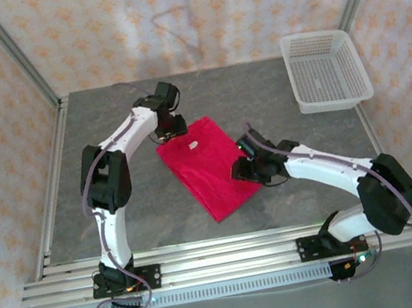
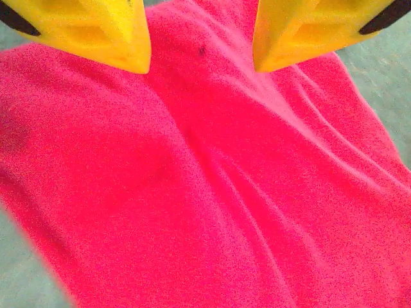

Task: Fold the inside-out t-shirt

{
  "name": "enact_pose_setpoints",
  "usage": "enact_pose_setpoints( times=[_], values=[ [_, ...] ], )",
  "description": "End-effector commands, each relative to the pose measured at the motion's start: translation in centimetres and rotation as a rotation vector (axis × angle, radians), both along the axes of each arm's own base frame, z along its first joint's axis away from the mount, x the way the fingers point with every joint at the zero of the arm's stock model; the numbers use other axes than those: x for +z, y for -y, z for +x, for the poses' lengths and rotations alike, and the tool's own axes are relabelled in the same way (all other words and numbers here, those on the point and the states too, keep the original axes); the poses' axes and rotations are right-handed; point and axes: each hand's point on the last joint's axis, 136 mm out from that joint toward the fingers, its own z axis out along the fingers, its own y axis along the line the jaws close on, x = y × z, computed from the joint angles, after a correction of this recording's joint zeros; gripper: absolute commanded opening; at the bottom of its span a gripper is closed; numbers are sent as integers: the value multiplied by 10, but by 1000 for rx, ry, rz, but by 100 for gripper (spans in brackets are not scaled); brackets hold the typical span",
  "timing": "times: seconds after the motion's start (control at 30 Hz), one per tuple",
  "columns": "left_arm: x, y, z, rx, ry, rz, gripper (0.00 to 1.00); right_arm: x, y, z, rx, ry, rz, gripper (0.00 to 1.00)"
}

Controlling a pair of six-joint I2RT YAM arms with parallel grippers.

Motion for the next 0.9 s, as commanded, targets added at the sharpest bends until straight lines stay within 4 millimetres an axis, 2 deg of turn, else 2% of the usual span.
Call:
enact_pose_setpoints(
  times=[0.0, 0.03, 0.07, 0.13, 0.23, 0.3, 0.4, 0.5, 0.63, 0.73, 0.8, 0.87],
  values=[
    [45, -5, -23, -16, 21, -11, 39, 6, 14, 37, -38, 65, -58, 41],
    [43, -3, -31, -8, 12, -41, 39, 6, 12, 48, -35, 56, -48, 38],
    [54, 1, -39, -3, 35, -83, 39, 4, 7, 58, -19, 46, -36, 36],
    [44, 12, -61, 13, 28, -154, 39, 2, -7, 79, 13, 23, -13, 32],
    [22, 25, -85, 45, 8, -221, 39, -3, -33, 106, 56, -5, 23, 30],
    [2, 32, -94, 56, -19, -243, 39, -12, -45, 122, 62, -19, 35, 29],
    [-32, 27, -100, 65, -78, -206, 38, -44, -35, 138, 2, -71, -44, 27],
    [-59, 10, -97, 59, -125, -102, 38, -78, -14, 131, -47, -149, -109, 27],
    [-78, -9, -88, 49, -174, -16, 37, -96, 9, 91, -88, -228, -144, 27],
    [-71, -14, -75, 15, -163, 24, 35, -84, 15, 66, -107, -202, -114, 29],
    [-58, -11, -66, -7, -136, 24, 36, -64, 12, 66, -100, -158, -75, 31],
    [-41, -7, -57, -24, -101, 10, 35, -39, 11, 74, -75, -92, -70, 33]
  ],
)
